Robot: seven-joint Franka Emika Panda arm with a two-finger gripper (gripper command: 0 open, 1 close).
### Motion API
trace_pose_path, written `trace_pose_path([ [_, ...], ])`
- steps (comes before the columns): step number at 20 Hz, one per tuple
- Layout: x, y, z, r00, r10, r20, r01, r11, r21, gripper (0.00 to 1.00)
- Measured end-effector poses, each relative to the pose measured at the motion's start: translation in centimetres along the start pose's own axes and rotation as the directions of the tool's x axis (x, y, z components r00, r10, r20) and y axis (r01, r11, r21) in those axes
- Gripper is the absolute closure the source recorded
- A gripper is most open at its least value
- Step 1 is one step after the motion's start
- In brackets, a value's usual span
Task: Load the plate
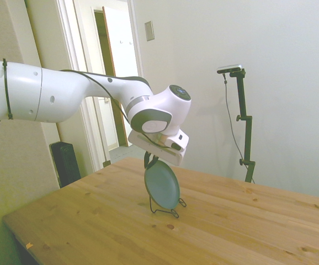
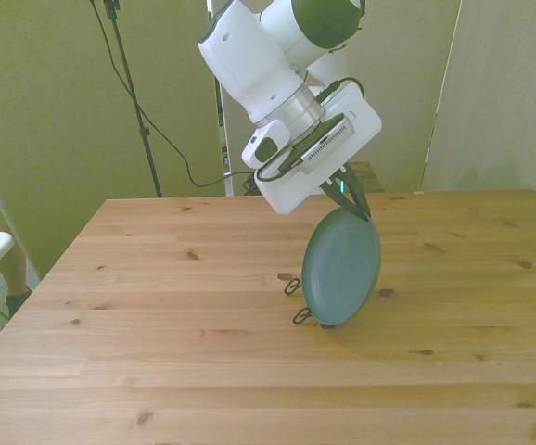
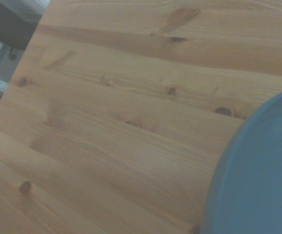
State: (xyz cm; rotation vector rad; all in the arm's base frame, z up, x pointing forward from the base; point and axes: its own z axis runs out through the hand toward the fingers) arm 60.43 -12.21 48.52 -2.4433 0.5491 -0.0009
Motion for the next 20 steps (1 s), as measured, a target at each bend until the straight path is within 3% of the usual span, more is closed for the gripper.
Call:
trace_pose_path([
  [14, -1.1, -0.6, -0.7, 0.998, -0.049, -0.044, 0.048, 0.998, -0.028, 0.0],
  [17, -3.1, -2.2, -3.2, 0.985, -0.076, -0.154, 0.062, 0.994, -0.092, 0.0],
  [20, -7.4, -4.9, -6.6, 0.95, -0.11, -0.292, 0.064, 0.984, -0.164, 0.0],
])
